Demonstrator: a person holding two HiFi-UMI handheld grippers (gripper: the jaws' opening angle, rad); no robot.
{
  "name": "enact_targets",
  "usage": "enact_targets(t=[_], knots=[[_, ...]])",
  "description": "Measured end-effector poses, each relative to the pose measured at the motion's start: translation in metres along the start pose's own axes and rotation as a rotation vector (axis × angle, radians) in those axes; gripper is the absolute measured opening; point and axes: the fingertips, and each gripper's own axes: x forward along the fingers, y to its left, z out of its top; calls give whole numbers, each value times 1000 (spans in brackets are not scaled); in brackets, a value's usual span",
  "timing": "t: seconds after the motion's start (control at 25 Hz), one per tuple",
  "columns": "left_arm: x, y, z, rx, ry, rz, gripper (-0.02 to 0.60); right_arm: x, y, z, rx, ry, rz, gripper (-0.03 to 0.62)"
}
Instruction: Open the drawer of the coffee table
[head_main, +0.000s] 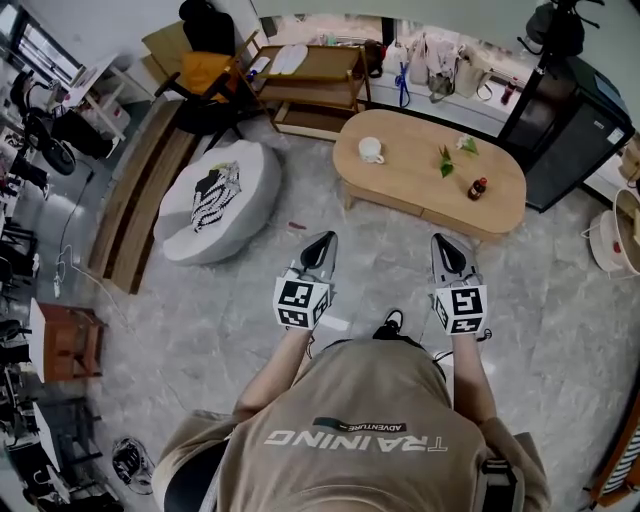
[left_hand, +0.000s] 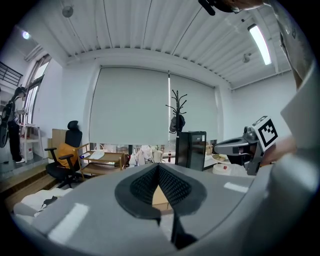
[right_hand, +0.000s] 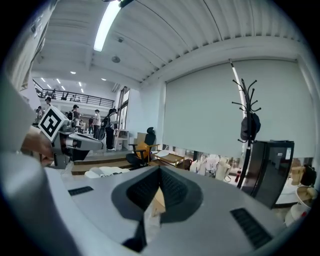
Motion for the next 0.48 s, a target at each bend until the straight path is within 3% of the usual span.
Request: enact_targets(t=[0.28, 0.48], knots=[[53, -25, -2, 12, 42, -17, 6, 19, -39, -17, 41, 5, 18, 3], [79, -38, 1, -11, 45, -15, 6, 41, -46, -14, 11, -11, 93, 3]])
